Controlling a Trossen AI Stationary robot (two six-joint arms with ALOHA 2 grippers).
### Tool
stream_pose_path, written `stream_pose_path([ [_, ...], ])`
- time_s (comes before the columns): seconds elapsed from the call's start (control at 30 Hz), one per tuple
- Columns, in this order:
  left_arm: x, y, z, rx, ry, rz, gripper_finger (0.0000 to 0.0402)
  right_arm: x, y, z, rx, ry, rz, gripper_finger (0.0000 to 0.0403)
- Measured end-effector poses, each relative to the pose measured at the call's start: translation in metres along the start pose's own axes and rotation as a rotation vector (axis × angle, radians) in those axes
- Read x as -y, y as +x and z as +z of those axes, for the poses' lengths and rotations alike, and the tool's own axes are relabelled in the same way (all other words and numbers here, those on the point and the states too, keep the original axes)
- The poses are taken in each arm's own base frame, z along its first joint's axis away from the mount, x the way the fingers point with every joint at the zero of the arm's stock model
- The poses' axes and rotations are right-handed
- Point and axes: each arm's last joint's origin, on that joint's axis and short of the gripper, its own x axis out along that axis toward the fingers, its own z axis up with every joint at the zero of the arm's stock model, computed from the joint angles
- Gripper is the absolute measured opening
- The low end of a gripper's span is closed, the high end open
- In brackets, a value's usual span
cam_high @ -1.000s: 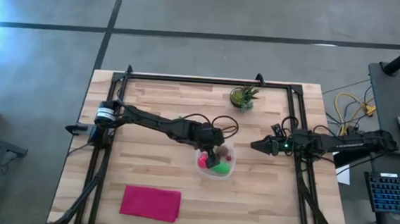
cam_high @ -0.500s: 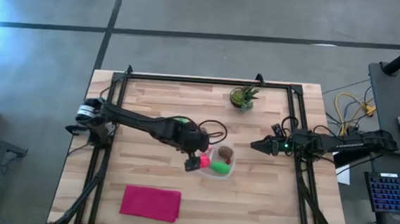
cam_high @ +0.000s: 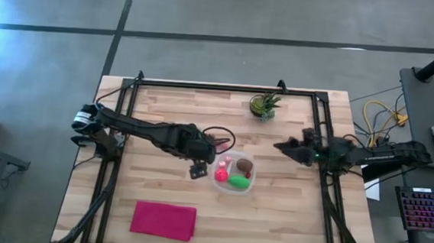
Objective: Pick and placing Produce into tupperware
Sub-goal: Put the peach into the transparent container
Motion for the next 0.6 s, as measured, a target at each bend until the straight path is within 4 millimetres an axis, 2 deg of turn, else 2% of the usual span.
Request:
stream_pose_path([
  [0.1,-0.003,0.0,-0.006,-0.055,0.017,0.031,0.0322,-0.022,-0.004,0.013,0.096,-0.168,0.269,0.0352],
  [0.2,-0.003,0.0,-0.005,-0.054,0.016,0.032,0.0321,-0.032,-0.008,0.021,0.204,-0.191,0.367,0.0352],
  [0.3,-0.003,-0.001,-0.005,-0.048,0.015,0.03,0.0322,-0.035,-0.01,0.026,0.277,-0.138,0.377,0.0352],
  [0.4,-0.003,-0.001,-0.004,-0.043,0.006,0.027,0.0322,-0.036,-0.011,0.028,0.323,-0.014,0.365,0.0352],
  [0.6,-0.003,-0.001,-0.004,-0.043,-0.038,0.028,0.0322,-0.036,-0.011,0.029,0.302,0.155,0.388,0.0352],
])
